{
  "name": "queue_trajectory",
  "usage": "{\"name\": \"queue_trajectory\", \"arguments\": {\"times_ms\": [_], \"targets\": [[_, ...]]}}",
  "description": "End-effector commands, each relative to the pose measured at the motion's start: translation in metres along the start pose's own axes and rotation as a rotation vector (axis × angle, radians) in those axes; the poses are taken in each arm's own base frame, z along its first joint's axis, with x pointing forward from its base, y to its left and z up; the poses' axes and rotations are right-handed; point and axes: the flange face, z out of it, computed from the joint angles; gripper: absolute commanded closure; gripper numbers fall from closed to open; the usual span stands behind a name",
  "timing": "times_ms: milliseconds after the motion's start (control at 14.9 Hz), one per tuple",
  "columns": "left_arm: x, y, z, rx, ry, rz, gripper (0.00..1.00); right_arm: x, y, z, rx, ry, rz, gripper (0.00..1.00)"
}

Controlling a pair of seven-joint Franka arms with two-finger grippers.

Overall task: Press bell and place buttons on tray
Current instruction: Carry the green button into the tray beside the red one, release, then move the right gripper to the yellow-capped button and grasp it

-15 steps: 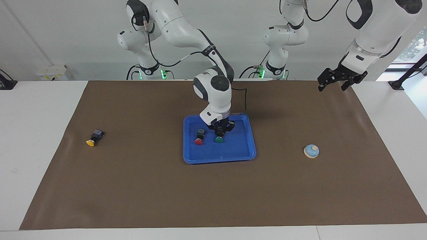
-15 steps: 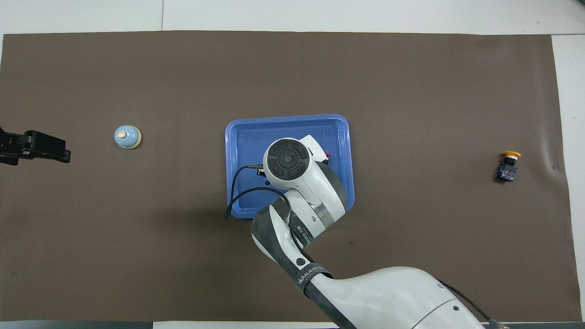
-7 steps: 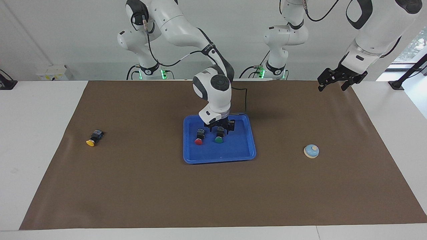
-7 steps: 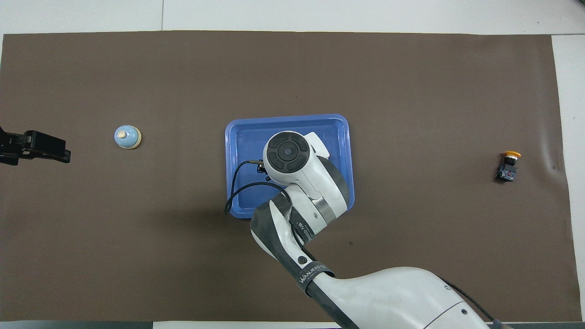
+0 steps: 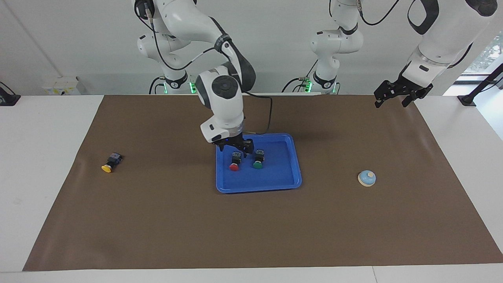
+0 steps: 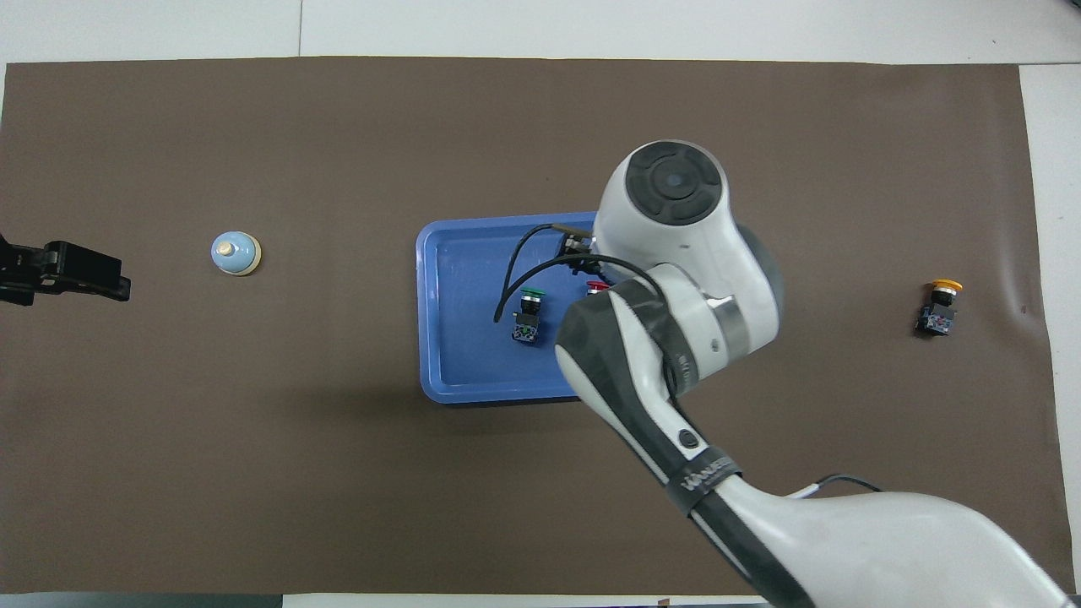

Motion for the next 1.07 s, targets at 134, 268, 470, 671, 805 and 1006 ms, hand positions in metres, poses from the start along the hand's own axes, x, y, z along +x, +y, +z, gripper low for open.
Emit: {"name": "queue_trajectory", "arguments": {"times_ms": [134,268,470,671,805,1006], "targets": [[-0.004,-0.001,-0.004,-0.004,0.001,-0.008,0.0,0.041,0.112,-0.042,-0.077,-0.053,-0.12,0.0],[-0.004,-0.001,-0.004,-0.004,0.001,-0.008,0.0,0.061,0.158,-0.047,-0.102,-0.043,-0.144,0.0],[-0.004,-0.001,-0.004,-0.005,0.001,-0.008,0.0,0.088,0.221,-0.04,-0.118,-0.045,-0.14,0.0],[-0.004,-0.001,-0.004,-0.005,0.001,-0.008,0.0,0.1,0.287,-0.016,-0.11,-0.006,-0.096,0.0],[-0.004,-0.001,-0.004,-0.005,0.001,-0.008,0.0,0.091,0.324,0.013,-0.097,0.04,-0.057,0.0],[-0.004,-0.001,-0.004,-0.005,0.001,-0.008,0.0,0.088,0.372,0.037,-0.084,0.086,-0.003,0.0]]}}
